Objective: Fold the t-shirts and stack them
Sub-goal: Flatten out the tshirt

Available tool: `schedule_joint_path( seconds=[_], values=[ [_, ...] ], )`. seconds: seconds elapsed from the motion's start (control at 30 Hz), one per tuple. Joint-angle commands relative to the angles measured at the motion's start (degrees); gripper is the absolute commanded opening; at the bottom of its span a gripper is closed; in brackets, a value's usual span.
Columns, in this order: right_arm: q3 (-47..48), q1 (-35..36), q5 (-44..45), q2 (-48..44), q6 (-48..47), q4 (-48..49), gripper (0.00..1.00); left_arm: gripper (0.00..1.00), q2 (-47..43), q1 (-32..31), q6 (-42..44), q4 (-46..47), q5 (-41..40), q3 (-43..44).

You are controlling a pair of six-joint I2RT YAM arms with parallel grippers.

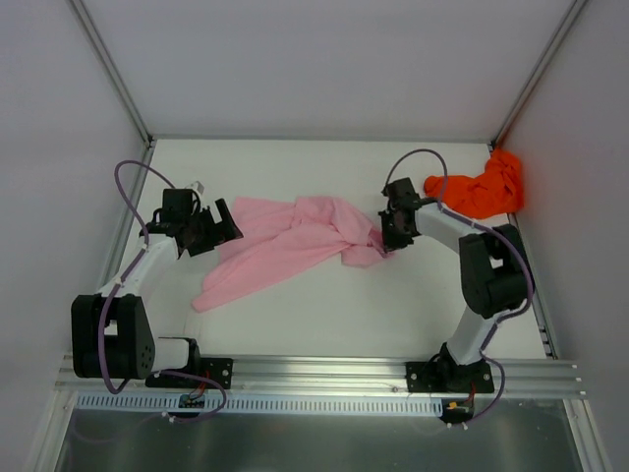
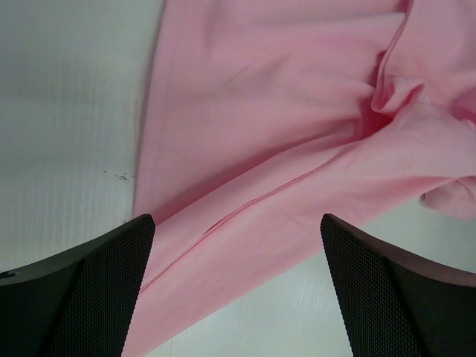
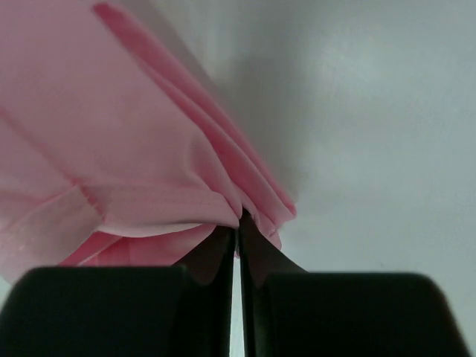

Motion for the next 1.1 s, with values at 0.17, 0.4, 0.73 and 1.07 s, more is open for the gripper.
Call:
schedule_joint_path(
  seconds=[0.17, 0.4, 0.73, 1.07],
  values=[
    [-8.71, -1.81, -1.81, -12.11, 2.76, 5.02, 0.06, 0.95, -0.01, 0.32, 3.39, -9.38, -4.75, 2.33],
    [-5.37, -1.81, -3.66, -8.86, 4.43, 5.99, 0.05, 0.88, -3.26, 0.32, -6.1, -12.73, -13.37, -3.47],
    [-2.11, -1.81, -5.59, -6.92, 3.55, 4.85, 0.05, 0.87, -0.63, 0.32, -9.35, -8.97, -15.75, -9.53],
    [-2.2, -1.81, -5.51, -6.22, 2.5, 5.11, 0.03, 0.3, -3.52, 0.32, -9.71, -1.5, -10.84, -12.89]
  ],
)
